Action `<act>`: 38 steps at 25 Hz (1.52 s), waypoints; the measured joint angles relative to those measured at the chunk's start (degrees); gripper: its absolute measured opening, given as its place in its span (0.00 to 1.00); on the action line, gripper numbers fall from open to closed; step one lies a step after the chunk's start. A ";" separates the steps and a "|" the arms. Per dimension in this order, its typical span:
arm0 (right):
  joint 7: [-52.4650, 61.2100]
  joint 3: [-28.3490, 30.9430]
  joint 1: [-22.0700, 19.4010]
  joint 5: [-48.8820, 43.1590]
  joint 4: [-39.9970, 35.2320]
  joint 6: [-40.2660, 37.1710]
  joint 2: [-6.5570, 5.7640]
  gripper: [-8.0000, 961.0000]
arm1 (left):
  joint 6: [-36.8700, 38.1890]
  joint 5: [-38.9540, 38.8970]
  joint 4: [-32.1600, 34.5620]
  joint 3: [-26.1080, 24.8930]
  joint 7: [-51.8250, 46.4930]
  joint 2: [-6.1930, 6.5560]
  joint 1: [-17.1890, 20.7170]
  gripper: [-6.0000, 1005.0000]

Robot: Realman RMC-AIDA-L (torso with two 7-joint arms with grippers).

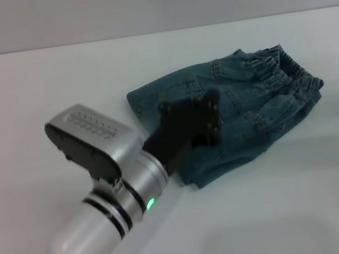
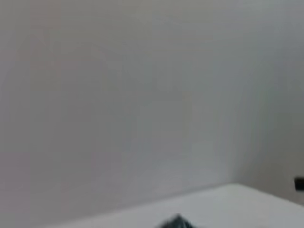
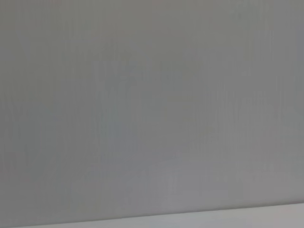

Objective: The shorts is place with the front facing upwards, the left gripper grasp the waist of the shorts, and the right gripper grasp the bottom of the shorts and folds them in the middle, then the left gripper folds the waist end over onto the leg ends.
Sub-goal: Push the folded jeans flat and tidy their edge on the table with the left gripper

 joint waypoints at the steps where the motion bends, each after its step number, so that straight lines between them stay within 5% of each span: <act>1: 0.00 0.00 0.00 0.00 0.00 0.00 0.00 0.01 | 0.00 0.00 0.00 0.00 0.00 0.00 0.00 0.01; 9: 0.03 0.39 0.12 0.00 -0.15 0.31 0.00 0.01 | -2.25 -0.17 0.93 5.16 -2.72 -0.29 2.67 0.01; 20: 0.09 0.23 0.31 0.01 -0.47 0.36 0.03 0.01 | -7.96 -0.62 2.92 5.24 -7.10 -0.39 2.10 0.01; 38: 0.19 -0.30 -0.74 0.18 1.06 0.47 0.18 0.01 | -7.72 -0.90 11.61 1.00 -13.28 -0.56 -4.28 0.02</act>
